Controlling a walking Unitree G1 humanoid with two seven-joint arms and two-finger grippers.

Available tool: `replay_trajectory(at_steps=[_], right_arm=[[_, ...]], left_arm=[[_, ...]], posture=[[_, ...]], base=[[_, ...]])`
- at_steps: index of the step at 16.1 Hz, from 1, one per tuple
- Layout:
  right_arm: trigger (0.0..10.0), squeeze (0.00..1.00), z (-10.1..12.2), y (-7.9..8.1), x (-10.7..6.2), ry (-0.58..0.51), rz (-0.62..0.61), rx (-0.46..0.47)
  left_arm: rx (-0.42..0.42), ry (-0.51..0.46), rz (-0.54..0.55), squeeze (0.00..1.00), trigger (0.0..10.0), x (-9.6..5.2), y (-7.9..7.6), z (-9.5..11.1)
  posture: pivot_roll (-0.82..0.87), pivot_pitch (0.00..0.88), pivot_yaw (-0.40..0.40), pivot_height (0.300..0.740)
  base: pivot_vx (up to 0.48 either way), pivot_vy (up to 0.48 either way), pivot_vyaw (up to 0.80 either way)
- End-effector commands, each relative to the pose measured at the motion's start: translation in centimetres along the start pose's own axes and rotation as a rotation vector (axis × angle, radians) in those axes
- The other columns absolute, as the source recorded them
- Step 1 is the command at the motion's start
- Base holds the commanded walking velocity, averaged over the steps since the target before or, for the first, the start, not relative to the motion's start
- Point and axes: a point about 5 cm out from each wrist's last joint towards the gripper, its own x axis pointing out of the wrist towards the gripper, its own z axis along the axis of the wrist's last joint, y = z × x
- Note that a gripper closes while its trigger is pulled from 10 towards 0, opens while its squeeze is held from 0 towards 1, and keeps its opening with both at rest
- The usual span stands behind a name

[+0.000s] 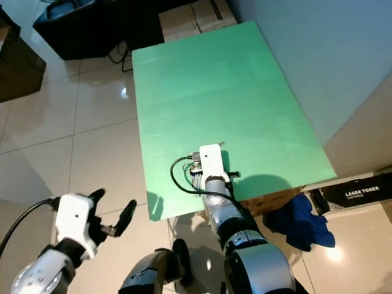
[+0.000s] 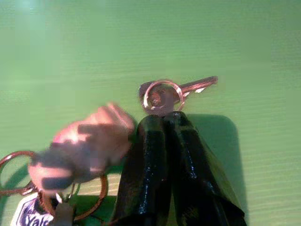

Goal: Hang keys on a hook

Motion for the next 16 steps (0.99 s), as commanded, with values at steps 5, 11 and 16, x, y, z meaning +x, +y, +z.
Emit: replay_trajectory(at_steps=[5, 11, 16], right_arm=[[0.0, 0.0, 1.5, 0.6, -0.4, -0.144, 0.024, -0.028], [10.0, 1.0, 1.8, -0.4, 0.1, -0.128, -0.012, -0.046], [10.0, 1.0, 2.9, -0.8, 0.5, -0.16, -0.017, -0.031]], left_arm=[[-0.024, 0.001, 0.007, 0.0, 10.0, 2.9, -0.2, -0.4], [-0.026, -0.037, -0.008, 0.0, 10.0, 5.7, -0.5, -0.1], [0.01, -0.048, -0.007, 0.0, 10.0, 7.1, 0.0, 0.0]], posture=[[-0.06, 0.188, 0.175, 0.74], [-0.1, 0.126, 0.173, 0.74], [-0.12, 0.081, 0.176, 0.74]], base=[[0.0, 0.0, 0.0], [0.0, 0.0, 0.0], [0.0, 0.0, 0.0]])
